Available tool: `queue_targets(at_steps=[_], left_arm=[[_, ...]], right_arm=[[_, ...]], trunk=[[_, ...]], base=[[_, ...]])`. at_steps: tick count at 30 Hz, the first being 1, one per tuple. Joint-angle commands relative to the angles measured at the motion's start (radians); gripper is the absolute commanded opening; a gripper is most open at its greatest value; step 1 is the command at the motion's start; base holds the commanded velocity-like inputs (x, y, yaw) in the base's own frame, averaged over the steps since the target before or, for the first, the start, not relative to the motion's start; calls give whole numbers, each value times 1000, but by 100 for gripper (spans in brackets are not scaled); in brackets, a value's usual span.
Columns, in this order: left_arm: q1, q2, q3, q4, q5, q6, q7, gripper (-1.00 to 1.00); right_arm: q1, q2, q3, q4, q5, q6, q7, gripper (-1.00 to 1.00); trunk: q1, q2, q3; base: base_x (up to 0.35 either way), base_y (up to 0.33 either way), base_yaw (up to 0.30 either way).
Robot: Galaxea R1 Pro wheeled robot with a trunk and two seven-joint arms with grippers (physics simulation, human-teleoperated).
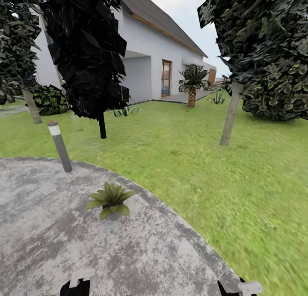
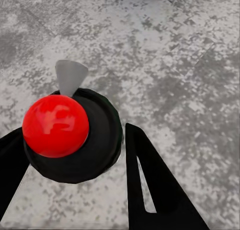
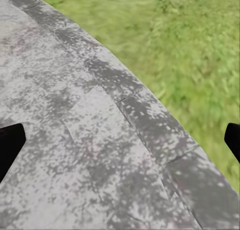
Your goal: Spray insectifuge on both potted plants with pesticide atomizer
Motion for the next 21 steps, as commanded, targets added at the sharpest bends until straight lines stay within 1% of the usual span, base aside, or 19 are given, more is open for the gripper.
queue_targets(at_steps=[1, 5, 7, 18, 21], left_arm=[[-1, -1, 4, 2, -10, -4, 5, -100], [-1, -4, 3, 1, -11, -4, 5, -100], [-1, -4, 4, 0, -11, -4, 5, -100], [-1, -3, 5, 0, -10, -4, 5, -100], [-1, -3, 5, 0, -10, -4, 5, -100]], right_arm=[[0, 0, 7, 0, -11, -2, 5, 100], [0, 0, 7, 0, -11, -2, 5, 100], [0, 0, 7, 0, -11, -2, 5, 100], [0, 0, 7, -1, -11, -2, 5, 100], [0, 0, 7, -1, -11, -2, 5, 100]], trunk=[[0, 0, -1], [0, 0, -1], [0, 0, -1], [0, 0, -1], [0, 0, -1]], base=[[2, -1, 277], [52, -4, 261], [173, -77, 89], [265, -159, 8], [275, -43, 0]])
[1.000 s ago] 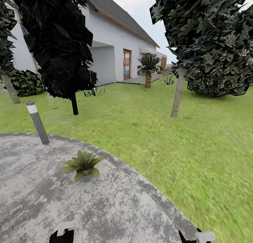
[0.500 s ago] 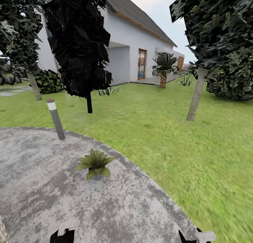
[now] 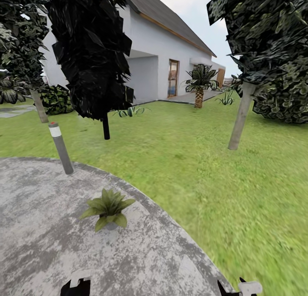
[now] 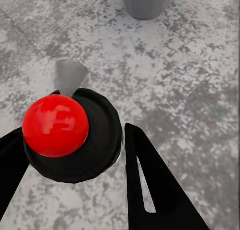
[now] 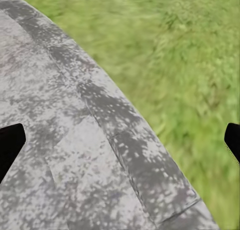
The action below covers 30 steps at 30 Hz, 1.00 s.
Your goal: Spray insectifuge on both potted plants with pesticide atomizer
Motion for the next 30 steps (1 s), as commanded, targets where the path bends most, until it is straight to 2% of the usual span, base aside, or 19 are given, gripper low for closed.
queue_targets(at_steps=[1, 8, 16, 19, 21, 23, 25, 26, 27, 28, 29, 30], left_arm=[[-1, 0, 4, 2, -11, -4, 5, -100], [-1, -1, 4, 2, -11, -6, 5, -100], [-1, 1, -3, -1, -14, -6, 2, -100], [-7, 0, -26, -3, -23, -5, -15, -100], [-11, 4, -67, -5, -31, -4, -53, -100], [-14, 10, -106, -19, -35, 1, -122, -100], [-16, 17, -127, -68, -43, 7, -238, -100], [-16, 47, -146, -193, -123, 25, -485, -100], [-15, 60, -150, -235, -169, 39, -608, -100], [-16, 76, -152, -296, -239, 57, -804, -100], [-16, 84, -153, -338, -296, 69, -898, -100], [-16, 85, -153, -357, -328, 82, -928, -100]], right_arm=[[-1, 0, 7, 1, -11, -2, 5, 100], [-1, 0, 7, 2, -9, -2, 5, 100], [-1, 0, 7, 4, -9, -2, 5, 100], [-1, 0, 7, 3, -9, -2, 5, 100], [-1, 0, 6, 2, -9, -2, 5, 100], [-1, 0, 6, -1, -10, -2, 5, 100], [-1, -6, 6, -17, -9, -2, 7, 100], [-2, -17, 37, -149, 65, 25, 11, 100], [-7, -21, 65, -196, 150, 82, 11, 100], [-40, -22, 94, -288, 351, 247, 14, 100], [-64, -16, 102, -365, 505, 356, 63, 100], [-71, -14, 104, -395, 553, 389, 109, 100]], trunk=[[0, 0, -1], [0, 0, -1], [0, 0, -1], [0, 0, -1], [0, 0, 0], [0, 0, 0], [0, 0, 0], [0, 0, 0], [0, 0, 0], [0, 0, 0], [0, 0, 0], [0, 0, 0]], base=[[275, -12, 0], [100, -2, 17], [2, 0, 250], [0, 0, 277], [0, 0, 258], [0, 0, 105], [0, 0, 32], [0, 0, 4], [0, 0, 2], [0, 0, 0], [0, 0, 0], [0, 0, 0]])
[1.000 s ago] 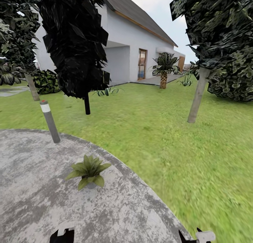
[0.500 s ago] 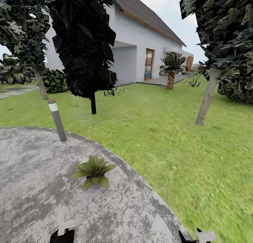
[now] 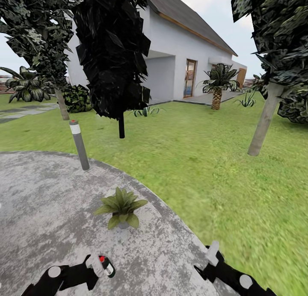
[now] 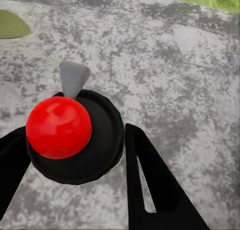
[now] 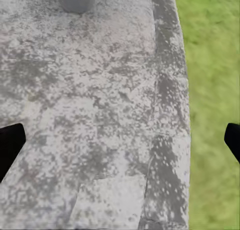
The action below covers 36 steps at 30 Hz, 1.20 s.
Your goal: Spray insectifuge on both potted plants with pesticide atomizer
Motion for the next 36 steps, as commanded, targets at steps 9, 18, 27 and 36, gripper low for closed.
queue_targets(at_steps=[9, 18, 27, 36], left_arm=[[-6, -57, -22, -194, -252, 146, -250, -100], [-18, -94, -142, -205, -291, 223, -263, -100], [-17, -145, -176, -200, -299, 224, -258, -100], [-18, -227, -175, -203, -343, 225, -253, -100]], right_arm=[[-62, 9, 3, -121, 98, 52, 343, -100], [-72, 128, 8, -125, 100, 52, 444, -100], [-72, 193, 10, -122, 103, 52, 543, -100], [-72, 214, 10, -119, 102, 52, 544, -100]], trunk=[[0, 0, -1], [0, 0, -1], [0, 0, -1], [0, 0, -1]], base=[[0, 0, 0], [0, 0, 0], [0, 0, 0], [0, 0, 0]])
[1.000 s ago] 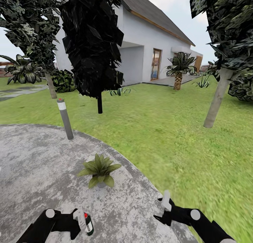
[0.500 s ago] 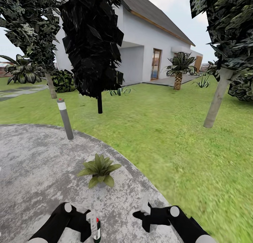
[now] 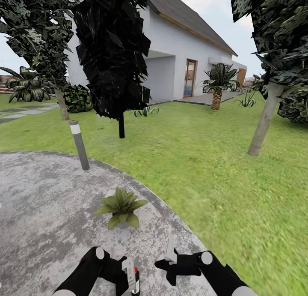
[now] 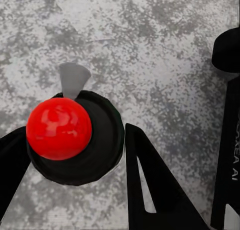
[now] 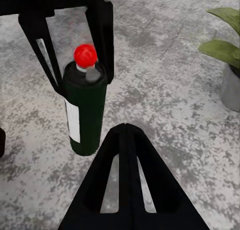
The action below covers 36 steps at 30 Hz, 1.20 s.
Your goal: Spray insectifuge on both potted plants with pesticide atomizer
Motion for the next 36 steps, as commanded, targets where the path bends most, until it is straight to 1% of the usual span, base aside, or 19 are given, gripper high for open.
queue_targets(at_steps=[1, 3, 9, 19, 24, 25, 27, 28, 36], left_arm=[[-1, -7, 7, -3, -9, -4, -5, -100], [-2, -13, 7, -4, -11, -4, -1, -100], [-1, -16, 6, -5, -10, -5, 27, -100], [-1, -33, 6, -3, -7, -12, 18, -100], [-1, -50, 6, 2, -7, -19, 14, -100], [-2, -54, 0, 2, -6, -18, 14, -100], [-2, -59, -24, 2, -3, -14, 17, -100], [-2, -59, -30, 1, -1, -12, 19, -100], [-2, -57, -37, -3, 3, -10, 15, -100]], right_arm=[[0, 6, -1, -1, 9, -5, 0, -100], [0, 21, -1, 0, 9, -5, 0, -100], [0, 42, -1, 0, 9, -5, -1, -100], [0, 43, -2, 0, 9, -5, -1, -100], [0, 43, -2, 0, 9, -5, -1, -100], [0, 43, -2, 1, 9, -5, -1, -100], [0, 43, -2, 1, 9, -5, -1, -100], [0, 43, -2, 1, 9, -5, -1, -100], [0, 43, -2, 1, 9, -5, -1, -100]], trunk=[[0, 0, -1], [0, 0, -1], [0, 0, -1], [0, 0, -1], [0, 0, -1], [0, 0, -1], [0, 0, -1], [0, 0, -1], [0, 0, -1]], base=[[0, 0, 0], [0, 0, 0], [0, 0, 0], [0, 0, 0], [0, 0, 0], [0, 0, 0], [0, 0, 0], [0, 0, 0], [0, 0, 0]])
